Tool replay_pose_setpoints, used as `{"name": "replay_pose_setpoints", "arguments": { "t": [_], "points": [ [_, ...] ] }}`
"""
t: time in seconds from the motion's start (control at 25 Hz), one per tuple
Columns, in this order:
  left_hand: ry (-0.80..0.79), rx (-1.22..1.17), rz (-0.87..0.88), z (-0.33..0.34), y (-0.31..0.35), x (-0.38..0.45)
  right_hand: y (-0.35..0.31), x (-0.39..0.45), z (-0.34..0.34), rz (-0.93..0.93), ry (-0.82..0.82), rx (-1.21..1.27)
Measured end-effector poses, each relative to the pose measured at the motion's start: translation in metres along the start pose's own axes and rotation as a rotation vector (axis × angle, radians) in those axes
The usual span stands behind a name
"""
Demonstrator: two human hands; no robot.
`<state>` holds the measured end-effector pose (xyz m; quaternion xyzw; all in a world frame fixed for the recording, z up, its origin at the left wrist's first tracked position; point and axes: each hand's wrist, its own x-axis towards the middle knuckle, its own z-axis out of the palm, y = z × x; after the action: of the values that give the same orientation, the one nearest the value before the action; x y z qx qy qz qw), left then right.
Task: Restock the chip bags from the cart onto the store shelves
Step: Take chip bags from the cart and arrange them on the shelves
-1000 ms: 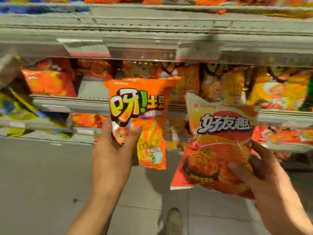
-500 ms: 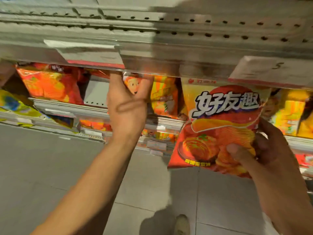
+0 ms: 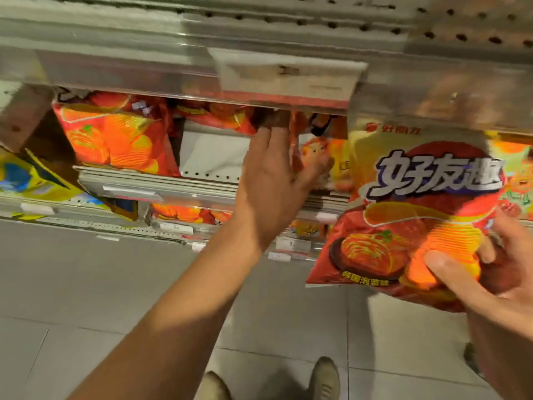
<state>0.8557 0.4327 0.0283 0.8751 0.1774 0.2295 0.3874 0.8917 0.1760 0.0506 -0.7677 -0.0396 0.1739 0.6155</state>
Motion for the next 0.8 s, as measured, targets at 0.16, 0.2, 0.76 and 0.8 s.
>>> {"name": "replay_pose_setpoints", "arguments": {
  "t": [0.16,0.2,0.76,0.8],
  "points": [
    [0.010,0.275,0.146,-0.071,-0.056,-0.032,-0.007,-0.032,0.083,-0.174,0.008,0.085],
    [-0.004,0.320,0.167,-0.088,-0.072,-0.038,-0.015,-0.035,0.103,-0.199,-0.049,0.164],
    [-0.009,0.275,0.012,-0.114,-0.128,-0.076,-0.052,0.056,0.258,-0.346,0.049,-0.101],
    [-0.033,0.323,0.029,-0.113,-0.129,-0.077,-0.047,0.062,0.257,-0.315,0.013,-0.222]
  ]
}}
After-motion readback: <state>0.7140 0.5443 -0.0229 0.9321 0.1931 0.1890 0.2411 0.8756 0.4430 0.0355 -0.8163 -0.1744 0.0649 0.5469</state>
